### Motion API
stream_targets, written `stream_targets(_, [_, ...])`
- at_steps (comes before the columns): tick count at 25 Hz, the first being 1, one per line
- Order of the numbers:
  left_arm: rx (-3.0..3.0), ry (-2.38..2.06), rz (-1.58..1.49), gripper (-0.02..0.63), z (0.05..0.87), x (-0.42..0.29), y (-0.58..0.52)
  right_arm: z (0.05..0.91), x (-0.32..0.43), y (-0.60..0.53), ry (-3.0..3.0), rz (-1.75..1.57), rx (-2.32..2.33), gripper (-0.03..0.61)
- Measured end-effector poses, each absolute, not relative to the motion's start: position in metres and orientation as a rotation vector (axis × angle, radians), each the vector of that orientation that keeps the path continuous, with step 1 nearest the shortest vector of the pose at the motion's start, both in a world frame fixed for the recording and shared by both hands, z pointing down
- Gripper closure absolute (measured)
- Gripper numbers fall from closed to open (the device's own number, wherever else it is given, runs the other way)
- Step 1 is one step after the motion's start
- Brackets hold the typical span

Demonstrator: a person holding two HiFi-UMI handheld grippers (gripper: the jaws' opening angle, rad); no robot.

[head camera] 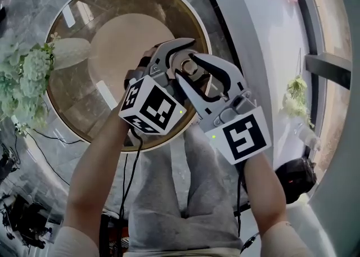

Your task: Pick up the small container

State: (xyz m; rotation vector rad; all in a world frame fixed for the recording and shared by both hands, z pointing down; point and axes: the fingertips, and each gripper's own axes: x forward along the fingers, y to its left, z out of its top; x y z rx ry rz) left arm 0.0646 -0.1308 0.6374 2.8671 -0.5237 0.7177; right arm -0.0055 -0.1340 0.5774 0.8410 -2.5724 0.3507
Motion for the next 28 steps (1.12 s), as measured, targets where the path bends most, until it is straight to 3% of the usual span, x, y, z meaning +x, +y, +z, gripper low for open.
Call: stream_targets(28, [2.964,-0.684,0.766,0.267,0.326,0.03,-0.129,0.265,-0.038,-0.119,-2.651,0.127,0.835,0.442])
